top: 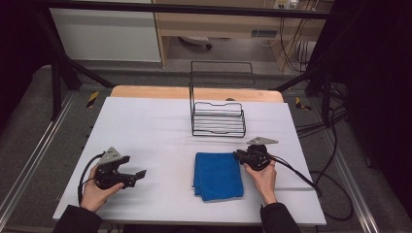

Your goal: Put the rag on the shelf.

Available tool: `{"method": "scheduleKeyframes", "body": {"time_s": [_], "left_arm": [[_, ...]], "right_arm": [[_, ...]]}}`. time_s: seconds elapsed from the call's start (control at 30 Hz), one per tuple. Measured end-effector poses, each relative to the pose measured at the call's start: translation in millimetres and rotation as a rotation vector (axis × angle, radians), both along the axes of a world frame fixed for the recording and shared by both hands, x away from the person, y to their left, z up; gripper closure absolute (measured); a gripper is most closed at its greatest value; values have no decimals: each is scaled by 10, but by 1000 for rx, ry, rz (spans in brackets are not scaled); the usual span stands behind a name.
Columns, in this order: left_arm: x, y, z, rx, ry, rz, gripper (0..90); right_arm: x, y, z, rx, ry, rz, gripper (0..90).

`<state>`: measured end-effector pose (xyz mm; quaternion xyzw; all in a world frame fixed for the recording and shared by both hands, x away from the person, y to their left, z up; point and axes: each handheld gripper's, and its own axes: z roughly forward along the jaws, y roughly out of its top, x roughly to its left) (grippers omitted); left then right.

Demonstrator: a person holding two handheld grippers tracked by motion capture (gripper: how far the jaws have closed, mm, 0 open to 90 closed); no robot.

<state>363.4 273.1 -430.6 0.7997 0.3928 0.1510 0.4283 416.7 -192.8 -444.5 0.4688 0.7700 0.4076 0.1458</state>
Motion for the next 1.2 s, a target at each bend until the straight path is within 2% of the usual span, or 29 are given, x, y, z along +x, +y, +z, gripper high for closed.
{"method": "scheduleKeyframes", "body": {"time_s": [0.07,0.17,0.3,0.33,0.4,0.43,0.53,0.63,0.67,0.7,0.73,0.8,0.87,0.9,0.93,0.97,1.03,1.2], "left_arm": [[19,-45,37,-8,-3,0,94],[58,-134,100,-11,-5,-10,91],[108,-259,180,-3,-12,-22,88],[156,-375,235,-9,-18,-29,89],[174,-419,249,-7,-19,-33,95],[230,-546,272,3,-14,-37,99],[324,-753,289,14,-3,-43,112],[408,-940,282,6,18,-46,148],[408,-940,282,6,18,-46,169],[458,-1068,267,-2,25,-53,189],[458,-1068,267,-2,25,-53,202],[539,-1270,233,23,51,-57,225],[561,-1319,221,21,62,-58,259],[609,-1438,190,4,88,-73,267],[609,-1438,190,4,88,-73,286],[629,-1515,171,13,91,-76,306],[671,-1679,124,61,84,-77,337],[745,-1805,53,71,117,-76,455]], "right_arm": [[-3,-23,32,15,-18,25,680],[-40,-95,108,67,-52,45,535],[-75,-206,176,105,-80,45,352],[-78,-240,182,108,-82,47,304],[-86,-269,180,105,-90,48,243],[-90,-288,173,106,-86,55,203],[-101,-312,150,108,-77,68,141],[-123,-327,132,104,-69,81,110],[-123,-327,132,104,-69,81,110],[-140,-336,119,96,-60,85,95],[-145,-335,115,89,-54,88,88],[-158,-332,112,81,-45,91,78],[-170,-327,110,84,-42,95,79],[-175,-327,109,83,-44,102,77],[-179,-328,110,84,-41,101,76],[-180,-327,109,84,-42,103,76],[-185,-322,106,84,-40,98,74],[-184,-319,102,78,-41,103,79]]}}
